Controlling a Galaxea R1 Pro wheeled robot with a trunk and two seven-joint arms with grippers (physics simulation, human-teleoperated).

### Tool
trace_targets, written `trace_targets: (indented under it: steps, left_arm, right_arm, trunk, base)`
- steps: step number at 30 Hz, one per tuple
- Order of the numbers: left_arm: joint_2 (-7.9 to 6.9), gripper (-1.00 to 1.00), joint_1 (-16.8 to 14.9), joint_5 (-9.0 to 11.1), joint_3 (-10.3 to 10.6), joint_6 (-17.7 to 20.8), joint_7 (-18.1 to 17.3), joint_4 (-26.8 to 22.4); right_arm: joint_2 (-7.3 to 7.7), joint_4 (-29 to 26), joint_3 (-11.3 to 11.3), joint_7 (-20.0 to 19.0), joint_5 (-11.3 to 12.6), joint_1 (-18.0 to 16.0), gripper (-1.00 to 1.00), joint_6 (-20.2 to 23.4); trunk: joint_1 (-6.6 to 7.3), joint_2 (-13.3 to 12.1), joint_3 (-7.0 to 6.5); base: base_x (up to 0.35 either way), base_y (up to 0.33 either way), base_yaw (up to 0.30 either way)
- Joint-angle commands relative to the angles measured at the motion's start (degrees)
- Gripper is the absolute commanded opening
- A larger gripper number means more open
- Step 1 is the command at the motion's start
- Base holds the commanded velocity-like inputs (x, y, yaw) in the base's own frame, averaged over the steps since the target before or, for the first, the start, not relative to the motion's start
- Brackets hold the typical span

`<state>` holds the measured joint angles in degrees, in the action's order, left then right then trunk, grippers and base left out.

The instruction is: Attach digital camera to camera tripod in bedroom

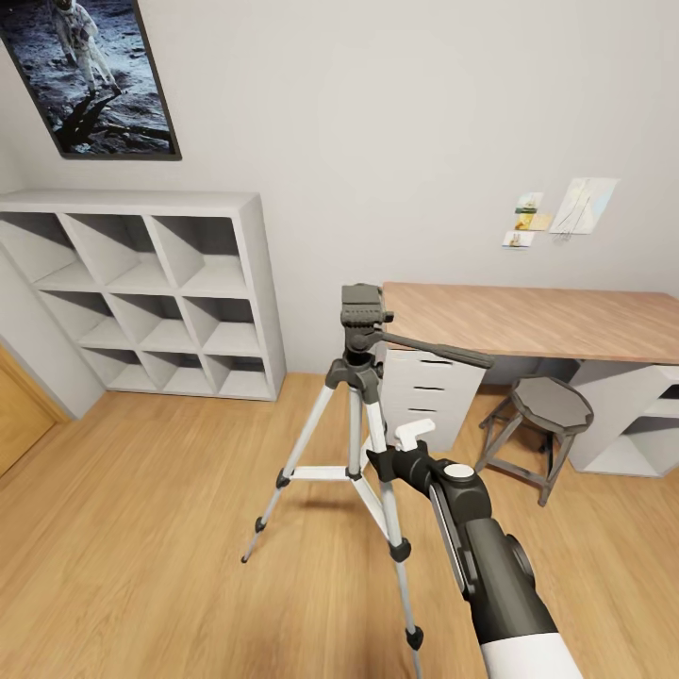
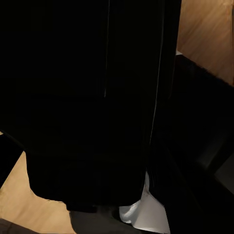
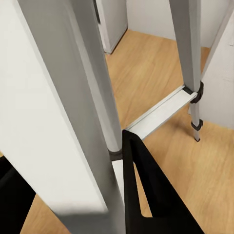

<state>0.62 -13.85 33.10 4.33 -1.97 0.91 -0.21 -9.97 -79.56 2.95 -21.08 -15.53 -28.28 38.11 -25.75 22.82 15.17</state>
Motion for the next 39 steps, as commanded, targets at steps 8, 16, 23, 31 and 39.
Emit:
trace_targets:
  steps: [8,16,23,31,39]
  left_arm:
    - [-4.90,-1.00,-0.2,-7.6,0.5,13.0,0.0,-12.5]
    - [-10.65,-1.00,-0.4,-14.3,0.2,39.9,-0.2,-42.0]
    - [-14.81,-1.00,-26.8,-14.7,-0.2,59.0,0.1,-44.3]
    - [-13.12,-1.00,-54.9,-14.7,-0.2,60.8,0.2,-35.3]
    - [-3.89,-1.00,-71.0,-15.5,-0.1,61.0,2.8,-34.7]
  right_arm:
    - [-0.02,-0.2,-0.1,-0.4,-0.7,0.0,-1.00,0.2]
    - [-0.02,-0.2,-0.1,-0.6,-0.8,0.0,-1.00,0.3]
    - [-0.02,-0.2,-0.1,-0.7,-0.8,0.0,-1.00,0.3]
    - [-0.02,-0.2,0.0,-0.7,-0.9,0.0,-1.00,0.3]
    - [-0.02,-0.2,0.0,-0.7,-0.9,0.0,-1.00,0.3]
  trunk:
    - [-0.03,0.1,0.10]
    - [-0.03,0.1,0.10]
    - [-0.03,0.1,0.10]
    - [-0.03,0.1,0.10]
    - [-0.03,0.1,0.10]
  base:
    - [0.000,0.000,0.000]
    - [0.000,0.000,0.000]
    - [0.000,0.000,0.000]
    - [0.000,0.000,0.000]
    - [0.000,0.000,0.000]
